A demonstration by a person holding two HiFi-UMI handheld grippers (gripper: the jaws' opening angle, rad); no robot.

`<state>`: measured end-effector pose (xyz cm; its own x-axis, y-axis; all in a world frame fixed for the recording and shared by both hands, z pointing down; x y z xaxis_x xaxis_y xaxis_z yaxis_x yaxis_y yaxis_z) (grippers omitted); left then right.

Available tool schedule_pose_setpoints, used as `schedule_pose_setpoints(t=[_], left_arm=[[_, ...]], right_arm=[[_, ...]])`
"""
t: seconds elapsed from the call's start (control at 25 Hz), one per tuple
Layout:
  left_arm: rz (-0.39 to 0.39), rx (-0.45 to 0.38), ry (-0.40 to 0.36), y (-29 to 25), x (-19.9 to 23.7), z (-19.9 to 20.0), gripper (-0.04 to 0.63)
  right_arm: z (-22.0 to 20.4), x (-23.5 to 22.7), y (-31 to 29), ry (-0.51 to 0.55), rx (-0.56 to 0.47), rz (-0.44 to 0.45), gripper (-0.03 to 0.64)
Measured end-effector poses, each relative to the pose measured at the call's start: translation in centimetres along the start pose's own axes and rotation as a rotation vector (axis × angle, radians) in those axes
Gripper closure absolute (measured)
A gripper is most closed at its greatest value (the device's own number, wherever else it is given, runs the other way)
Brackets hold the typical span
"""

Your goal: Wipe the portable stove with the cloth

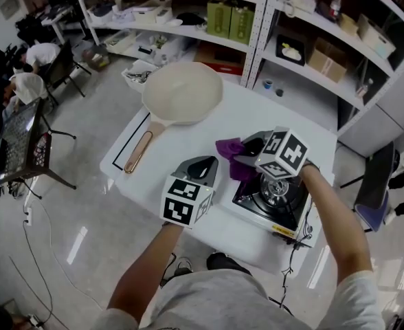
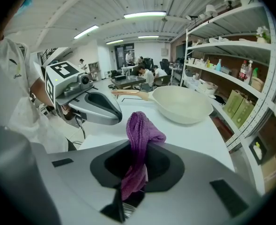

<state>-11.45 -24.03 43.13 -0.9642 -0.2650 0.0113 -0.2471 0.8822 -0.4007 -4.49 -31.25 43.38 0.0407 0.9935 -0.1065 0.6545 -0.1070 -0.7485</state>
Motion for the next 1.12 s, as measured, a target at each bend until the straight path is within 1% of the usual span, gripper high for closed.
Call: schedule_pose_setpoints(t=[0.28,0.56,0.72,0.92,1.12], left_arm=[[0.015,0.013,0.006,-1.6,0.0,0.0,0.594],[0.026,0.020,0.013,-3.3,0.1,0.5,0.594],[0.027,0.022,0.014,-4.3,0.0,0.8,0.594],[0.027,0.033,0.014,-5.0,-0.4,0.8,0.594],[0.036,0.035,0.010,-5.7,-0.3,0.8,0.592]], right_arm=[[0.0,-3.4,0.1,-0.014,-0.006,-0.045,0.552],[-0.1,-7.0,0.4,-0.049,-0.025,-0.079,0.552],[-0.2,-8.9,0.5,-0.081,-0.045,-0.107,0.552],[-0.8,-11.5,1.1,-0.143,-0.077,-0.166,0.552],[-1.3,-12.8,1.2,-0.170,-0.096,-0.184,0.552]])
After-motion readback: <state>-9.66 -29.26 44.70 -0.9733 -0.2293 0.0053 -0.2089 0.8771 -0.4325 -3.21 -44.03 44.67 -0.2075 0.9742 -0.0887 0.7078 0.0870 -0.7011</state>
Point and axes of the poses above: the fingertips, and each gripper's own axes: y backward along the fingers, x to its left, z out of its top, the point moved 4 cm from there along y, backward along the fingers, and after that the axes turned 7 degrees about -y, right-handed, at the moved point
